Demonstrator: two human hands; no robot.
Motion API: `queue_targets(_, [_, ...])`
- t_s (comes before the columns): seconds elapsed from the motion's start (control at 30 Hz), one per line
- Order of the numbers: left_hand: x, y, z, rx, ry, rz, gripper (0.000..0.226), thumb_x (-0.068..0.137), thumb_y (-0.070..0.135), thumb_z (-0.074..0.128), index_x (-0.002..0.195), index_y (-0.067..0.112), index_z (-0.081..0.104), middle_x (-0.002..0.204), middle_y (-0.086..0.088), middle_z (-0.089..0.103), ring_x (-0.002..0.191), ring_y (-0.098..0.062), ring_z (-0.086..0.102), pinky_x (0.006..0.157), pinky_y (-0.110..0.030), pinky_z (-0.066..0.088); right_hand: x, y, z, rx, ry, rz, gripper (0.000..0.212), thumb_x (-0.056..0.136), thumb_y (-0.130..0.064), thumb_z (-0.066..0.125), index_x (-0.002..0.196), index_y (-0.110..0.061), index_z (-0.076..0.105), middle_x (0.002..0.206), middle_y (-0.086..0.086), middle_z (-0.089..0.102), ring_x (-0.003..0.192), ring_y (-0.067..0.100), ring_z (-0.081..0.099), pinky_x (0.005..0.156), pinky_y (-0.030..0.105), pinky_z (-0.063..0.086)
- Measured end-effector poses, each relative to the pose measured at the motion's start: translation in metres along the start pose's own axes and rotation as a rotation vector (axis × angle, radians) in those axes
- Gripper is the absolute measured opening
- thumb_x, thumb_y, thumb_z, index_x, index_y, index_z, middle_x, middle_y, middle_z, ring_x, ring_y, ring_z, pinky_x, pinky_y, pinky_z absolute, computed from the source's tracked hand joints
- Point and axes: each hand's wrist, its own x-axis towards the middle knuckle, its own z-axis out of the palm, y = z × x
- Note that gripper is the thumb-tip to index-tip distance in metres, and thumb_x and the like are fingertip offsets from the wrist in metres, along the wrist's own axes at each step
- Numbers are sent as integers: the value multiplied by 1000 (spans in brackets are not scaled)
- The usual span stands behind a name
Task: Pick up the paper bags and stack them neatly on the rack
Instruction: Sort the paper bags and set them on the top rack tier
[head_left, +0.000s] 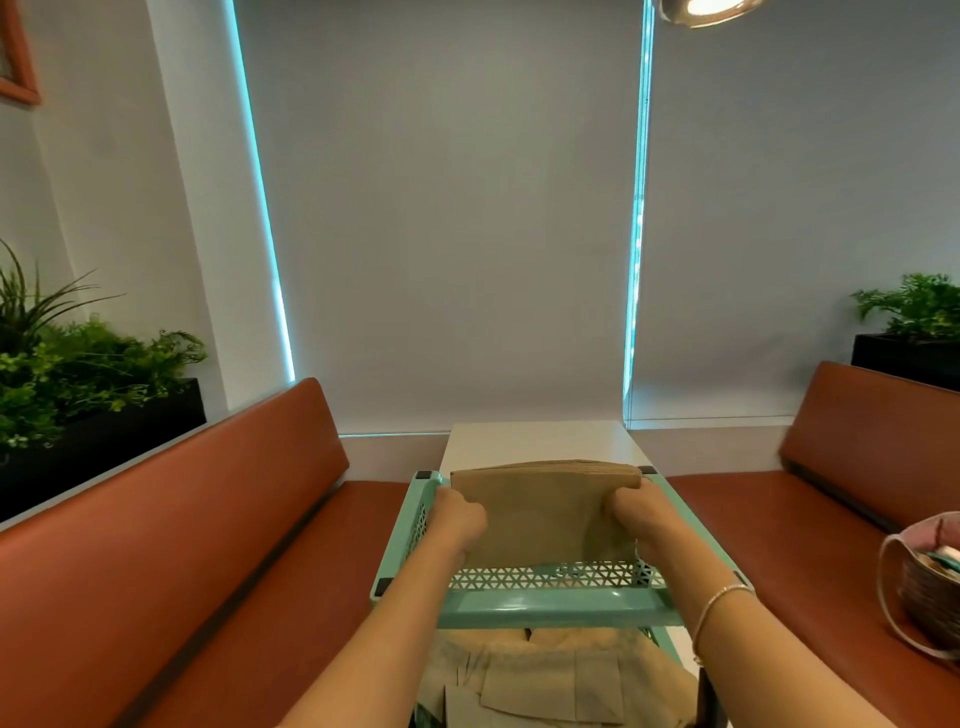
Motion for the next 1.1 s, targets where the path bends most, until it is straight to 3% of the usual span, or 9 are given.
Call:
queue_targets(0.23, [9,2,-1,-113,-32,-5,58,95,6,46,146,9,21,139,-17,43,122,-33,47,100,-41,44,2,-3,7,20,51,-47,32,89,2,37,116,-4,53,104,15,58,88,25,51,58,27,39])
queue_targets(0.33, [12,2,-2,-111,-50,2,56,94,6,49,145,7,24,139,-17,44,124,-33,46,102,-41,43,3,-1,8,7,78,-42,25,91,0,39,108,-7,55,103,15,59,89,25,52,71,31,41])
queue_targets(0.4, [11,-2,1,-49,-82,-19,50,95,5,47,142,3,28,132,-16,47,118,-29,48,92,-30,43,2,6,10,-13,93,15,19,89,0,40,100,-3,55,104,19,59,89,28,53,76,36,44])
queue_targets(0.5, [11,-8,5,49,-89,-39,44,95,2,43,138,0,32,128,-17,50,112,-28,51,78,-28,39,4,12,13,-64,108,101,20,87,1,40,100,3,55,105,22,58,97,35,55,85,43,50])
queue_targets(0.63, [8,-8,3,190,-71,-18,34,98,7,42,131,1,39,125,-15,53,112,-27,52,85,-32,42,4,8,10,-125,90,126,17,89,3,39,77,-2,49,96,20,55,90,31,54,78,38,47])
queue_targets(0.7, [10,-8,1,220,-71,15,31,97,7,43,128,1,44,114,-12,54,99,-23,52,79,-30,41,3,6,9,-142,88,117,21,91,2,39,72,-5,47,91,17,53,86,28,51,72,35,43])
queue_targets(0.87, [8,-7,-6,359,-70,72,27,96,4,43,121,1,52,111,-14,59,86,-19,48,70,-26,39,0,5,2,-205,63,112,17,94,-4,41,80,-5,51,94,16,55,89,27,52,80,35,46])
queue_targets(1.03, [0,-10,-9,432,-111,96,28,95,3,41,120,2,52,115,-14,59,98,-24,55,77,-27,42,-6,3,1,-258,28,95,19,94,-5,40,78,-7,50,99,16,56,97,29,54,91,37,47])
queue_targets(1.1, [0,-11,-12,436,-98,114,29,95,5,41,119,1,56,104,-11,57,93,-23,55,76,-29,44,-8,1,-1,-247,18,80,18,94,-6,39,80,-8,50,102,17,57,98,29,54,93,38,47])
